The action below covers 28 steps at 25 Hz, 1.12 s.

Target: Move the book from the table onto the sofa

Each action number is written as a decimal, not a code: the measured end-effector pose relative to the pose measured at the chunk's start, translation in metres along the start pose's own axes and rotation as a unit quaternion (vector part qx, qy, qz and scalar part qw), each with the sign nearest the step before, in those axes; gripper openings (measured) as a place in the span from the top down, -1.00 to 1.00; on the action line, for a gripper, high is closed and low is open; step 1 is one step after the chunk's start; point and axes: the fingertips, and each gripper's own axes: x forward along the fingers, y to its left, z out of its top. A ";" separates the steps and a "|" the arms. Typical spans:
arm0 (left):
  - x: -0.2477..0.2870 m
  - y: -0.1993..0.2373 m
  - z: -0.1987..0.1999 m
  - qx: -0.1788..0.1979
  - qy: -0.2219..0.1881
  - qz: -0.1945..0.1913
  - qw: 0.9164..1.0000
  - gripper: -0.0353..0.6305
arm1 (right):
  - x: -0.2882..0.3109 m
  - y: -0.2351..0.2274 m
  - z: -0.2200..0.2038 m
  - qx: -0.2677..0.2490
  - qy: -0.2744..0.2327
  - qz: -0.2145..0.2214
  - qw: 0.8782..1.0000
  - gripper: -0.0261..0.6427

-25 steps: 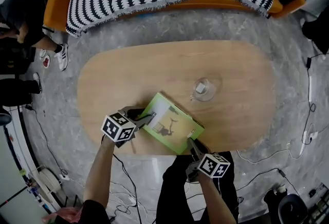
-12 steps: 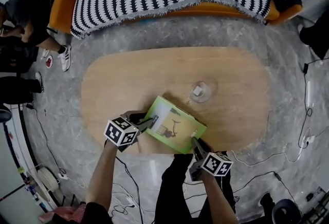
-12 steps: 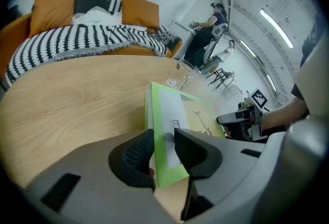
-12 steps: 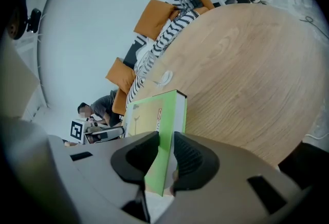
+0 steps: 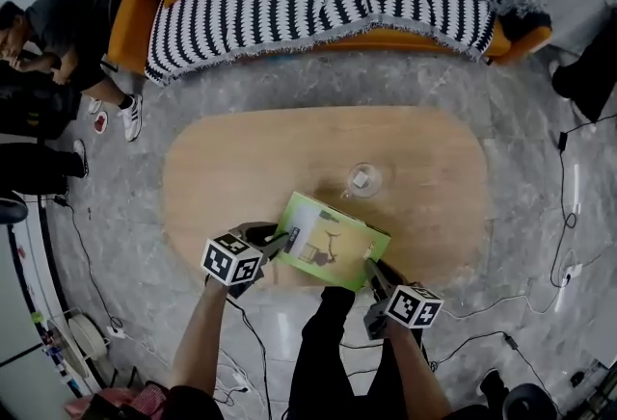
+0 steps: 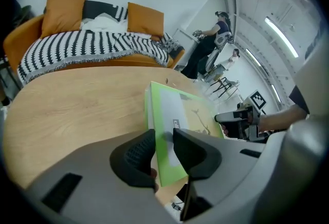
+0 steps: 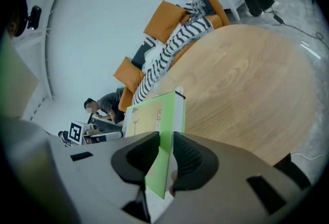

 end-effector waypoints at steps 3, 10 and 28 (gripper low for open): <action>-0.016 -0.026 0.009 -0.017 -0.014 0.002 1.000 0.55 | -0.025 0.013 0.016 -0.022 0.006 0.002 1.000 0.62; -0.060 -0.100 0.026 -0.062 -0.043 0.014 0.997 0.57 | -0.098 0.049 0.051 -0.078 0.015 0.008 0.997 0.62; -0.117 -0.213 0.043 -0.153 -0.117 0.055 0.980 0.58 | -0.200 0.101 0.108 -0.156 0.020 0.046 0.986 0.65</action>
